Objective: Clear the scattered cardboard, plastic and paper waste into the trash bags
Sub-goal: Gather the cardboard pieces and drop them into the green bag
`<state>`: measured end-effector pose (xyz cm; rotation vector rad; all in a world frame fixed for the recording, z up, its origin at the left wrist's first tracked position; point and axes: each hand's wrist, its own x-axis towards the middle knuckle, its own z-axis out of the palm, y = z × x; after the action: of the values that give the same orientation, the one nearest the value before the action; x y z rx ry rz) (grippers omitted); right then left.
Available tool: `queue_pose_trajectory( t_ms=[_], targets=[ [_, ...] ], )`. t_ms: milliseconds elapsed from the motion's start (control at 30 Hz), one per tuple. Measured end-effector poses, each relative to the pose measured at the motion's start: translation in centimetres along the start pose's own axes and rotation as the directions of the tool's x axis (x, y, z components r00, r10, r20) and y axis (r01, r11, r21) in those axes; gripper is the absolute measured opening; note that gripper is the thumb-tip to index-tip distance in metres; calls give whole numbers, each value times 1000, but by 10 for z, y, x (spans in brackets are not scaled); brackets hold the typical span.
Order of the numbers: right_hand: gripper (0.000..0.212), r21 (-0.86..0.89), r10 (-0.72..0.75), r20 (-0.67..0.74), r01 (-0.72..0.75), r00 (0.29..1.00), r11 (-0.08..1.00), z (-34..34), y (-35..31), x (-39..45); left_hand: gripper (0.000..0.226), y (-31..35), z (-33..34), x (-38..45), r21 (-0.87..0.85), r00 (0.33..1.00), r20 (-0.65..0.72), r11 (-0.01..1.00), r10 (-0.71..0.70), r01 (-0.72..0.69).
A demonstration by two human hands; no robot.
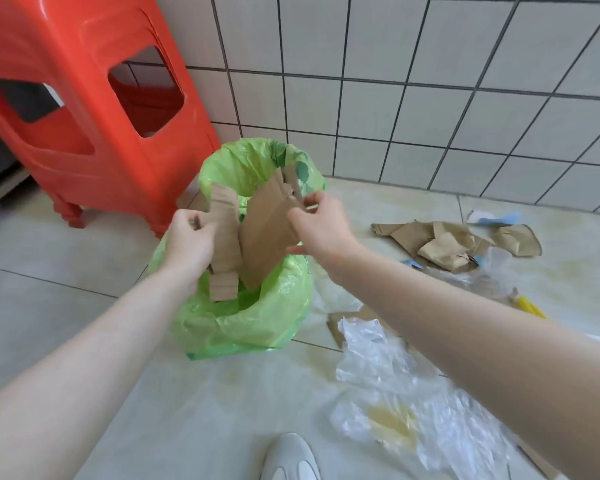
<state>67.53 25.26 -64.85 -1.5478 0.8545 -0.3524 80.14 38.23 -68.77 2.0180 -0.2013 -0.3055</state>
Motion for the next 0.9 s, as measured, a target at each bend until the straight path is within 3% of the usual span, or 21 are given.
queue_pose_trajectory(
  t_ms=[133,333,433,567,767,900],
  targets=[
    [19,-306,-8,87,34,996,951,13,27,13,15,-23,10,3,127,993,75,987,92,-101],
    [21,-674,-136,254,276,958,685,31,49,22,16,-44,16,6,297,972,230,947,53,-122],
    [26,-709,-231,330,402,915,580,29,49,21,12,-38,17,3,290,971,212,942,107,-167],
    [27,-651,-317,310,443,896,616,-16,46,11,14,-12,24,-20,317,928,171,873,332,-371],
    [23,-774,-34,271,239,962,587,-131,91,-24,12,14,86,-73,261,786,339,752,517,-606],
    [23,-856,147,231,129,962,501,-198,129,-51,11,9,145,-108,236,711,529,724,464,-648]
  ],
)
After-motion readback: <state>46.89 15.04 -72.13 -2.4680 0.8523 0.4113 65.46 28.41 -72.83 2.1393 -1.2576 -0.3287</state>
